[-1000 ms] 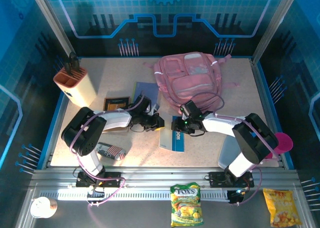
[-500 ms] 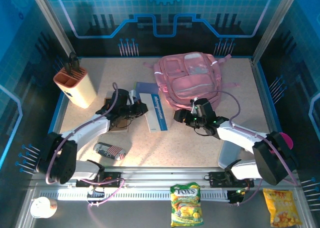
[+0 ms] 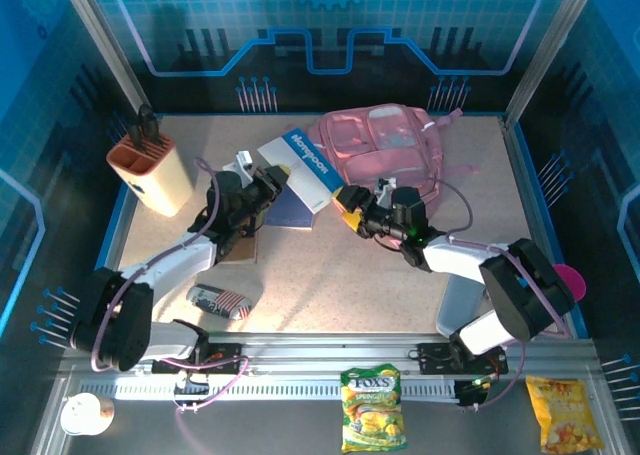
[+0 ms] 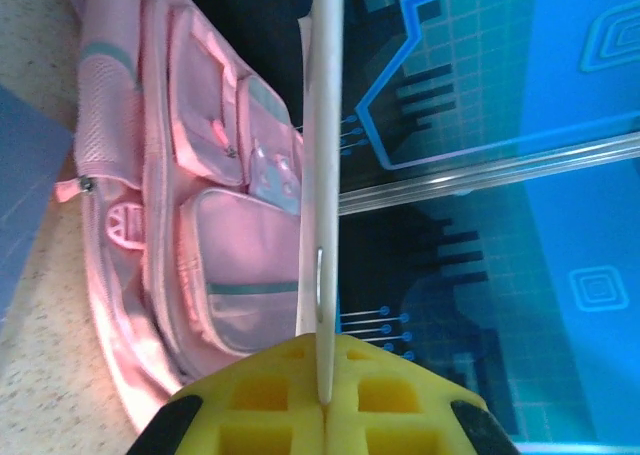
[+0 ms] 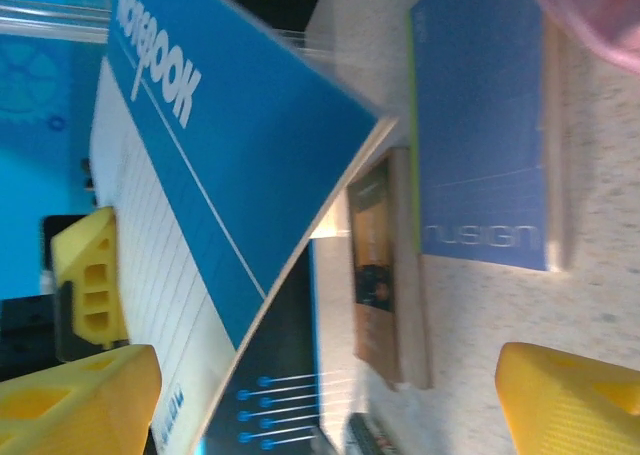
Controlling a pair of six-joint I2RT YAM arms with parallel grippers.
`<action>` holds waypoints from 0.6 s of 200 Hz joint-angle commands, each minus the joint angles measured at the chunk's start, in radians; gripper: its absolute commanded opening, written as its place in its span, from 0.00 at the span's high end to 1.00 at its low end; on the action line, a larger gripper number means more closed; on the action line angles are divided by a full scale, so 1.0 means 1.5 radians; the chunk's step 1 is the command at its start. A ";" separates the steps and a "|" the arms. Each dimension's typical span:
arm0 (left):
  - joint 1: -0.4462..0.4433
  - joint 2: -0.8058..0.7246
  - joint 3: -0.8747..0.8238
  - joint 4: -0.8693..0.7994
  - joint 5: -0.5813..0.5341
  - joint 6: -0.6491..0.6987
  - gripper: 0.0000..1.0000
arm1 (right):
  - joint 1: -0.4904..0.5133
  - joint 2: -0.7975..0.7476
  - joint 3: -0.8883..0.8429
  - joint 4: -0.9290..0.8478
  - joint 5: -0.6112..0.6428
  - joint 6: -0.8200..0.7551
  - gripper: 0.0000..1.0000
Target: Pack books, pencil case, and school supplies into a backpack
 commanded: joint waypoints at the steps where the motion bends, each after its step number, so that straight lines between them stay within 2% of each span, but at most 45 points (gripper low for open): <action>1: 0.003 0.033 0.015 0.110 0.009 -0.063 1.00 | 0.012 0.033 0.047 0.140 -0.020 0.101 0.13; 40: 0.002 0.068 0.012 0.157 0.015 -0.100 1.00 | 0.016 0.083 0.078 0.199 -0.011 0.124 0.21; 78: 0.002 0.070 0.013 0.157 0.019 -0.108 1.00 | 0.014 0.107 0.069 0.227 0.009 0.130 0.31; 120: 0.002 0.066 0.006 0.149 0.020 -0.105 1.00 | 0.003 0.113 0.056 0.241 0.017 0.126 0.50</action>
